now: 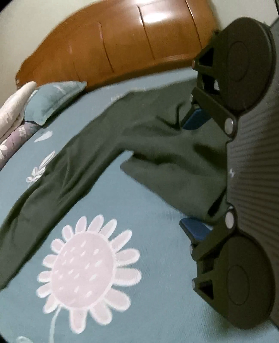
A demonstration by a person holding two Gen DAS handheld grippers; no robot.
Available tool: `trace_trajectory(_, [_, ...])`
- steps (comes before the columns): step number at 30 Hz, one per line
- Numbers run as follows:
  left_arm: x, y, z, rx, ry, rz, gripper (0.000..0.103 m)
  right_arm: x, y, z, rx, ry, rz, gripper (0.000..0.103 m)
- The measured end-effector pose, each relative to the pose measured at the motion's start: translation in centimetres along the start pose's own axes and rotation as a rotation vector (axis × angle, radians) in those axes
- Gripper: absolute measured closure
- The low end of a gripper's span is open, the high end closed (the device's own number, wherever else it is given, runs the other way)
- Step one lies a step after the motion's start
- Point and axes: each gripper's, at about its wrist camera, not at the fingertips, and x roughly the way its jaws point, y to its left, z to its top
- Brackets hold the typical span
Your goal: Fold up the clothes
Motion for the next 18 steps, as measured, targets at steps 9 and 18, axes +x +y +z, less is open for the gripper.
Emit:
trace_trajectory(9, [2.8,0.7,0.0,-0.095,0.075,-0.147,0.013,0.0,0.6,-0.1,-0.008,0.002,-0.032,0.0])
trace_trajectory(18, [2.2,4.3,-2.4,-0.225,-0.001,-0.116,0.089,-0.3,0.6,-0.5,0.013,-0.013,-0.042,0.0])
